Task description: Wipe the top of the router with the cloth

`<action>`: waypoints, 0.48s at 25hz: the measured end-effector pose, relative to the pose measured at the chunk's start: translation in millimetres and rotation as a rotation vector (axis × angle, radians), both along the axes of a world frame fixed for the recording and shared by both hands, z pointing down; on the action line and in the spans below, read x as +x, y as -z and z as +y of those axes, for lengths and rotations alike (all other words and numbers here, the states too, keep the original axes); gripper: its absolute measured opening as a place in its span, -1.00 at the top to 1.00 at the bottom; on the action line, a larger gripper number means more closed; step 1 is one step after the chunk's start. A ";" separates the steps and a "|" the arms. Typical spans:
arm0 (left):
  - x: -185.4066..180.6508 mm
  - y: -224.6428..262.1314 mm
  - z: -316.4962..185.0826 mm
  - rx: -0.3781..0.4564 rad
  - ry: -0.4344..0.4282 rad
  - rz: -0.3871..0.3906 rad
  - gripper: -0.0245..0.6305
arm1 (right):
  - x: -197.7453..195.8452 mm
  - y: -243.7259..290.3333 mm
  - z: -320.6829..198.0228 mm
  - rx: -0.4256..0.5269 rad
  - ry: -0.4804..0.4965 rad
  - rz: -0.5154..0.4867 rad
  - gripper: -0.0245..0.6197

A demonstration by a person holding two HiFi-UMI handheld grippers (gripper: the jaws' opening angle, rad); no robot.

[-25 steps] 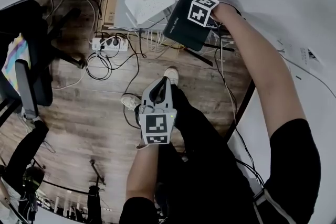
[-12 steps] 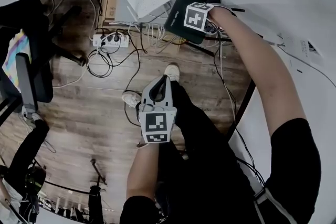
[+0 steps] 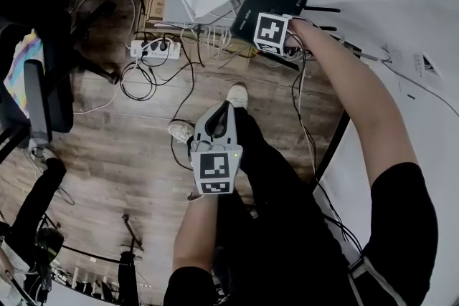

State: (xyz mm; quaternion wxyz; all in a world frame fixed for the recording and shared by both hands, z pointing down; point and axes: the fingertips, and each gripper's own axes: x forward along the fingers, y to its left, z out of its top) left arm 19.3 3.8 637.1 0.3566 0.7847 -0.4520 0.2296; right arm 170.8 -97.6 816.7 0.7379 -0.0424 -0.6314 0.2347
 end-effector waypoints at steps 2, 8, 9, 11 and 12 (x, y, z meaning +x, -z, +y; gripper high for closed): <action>-2.7 -1.9 1.7 -0.003 0.005 0.002 0.89 | -5.2 -0.1 3.2 -0.005 0.003 -0.021 0.68; -1.8 -15.4 4.5 -0.020 0.018 0.010 0.89 | -19.3 -1.2 -6.6 0.026 0.015 -0.084 0.68; -0.3 -17.0 4.4 -0.021 0.017 0.012 0.89 | -20.9 -1.8 -10.4 0.040 0.020 -0.091 0.68; 3.2 -18.4 4.2 -0.024 0.009 0.012 0.89 | -23.2 -2.6 -19.1 0.076 0.022 -0.103 0.68; 4.6 -18.4 3.3 -0.025 0.005 0.011 0.89 | -23.9 -3.4 -25.1 0.100 0.019 -0.110 0.68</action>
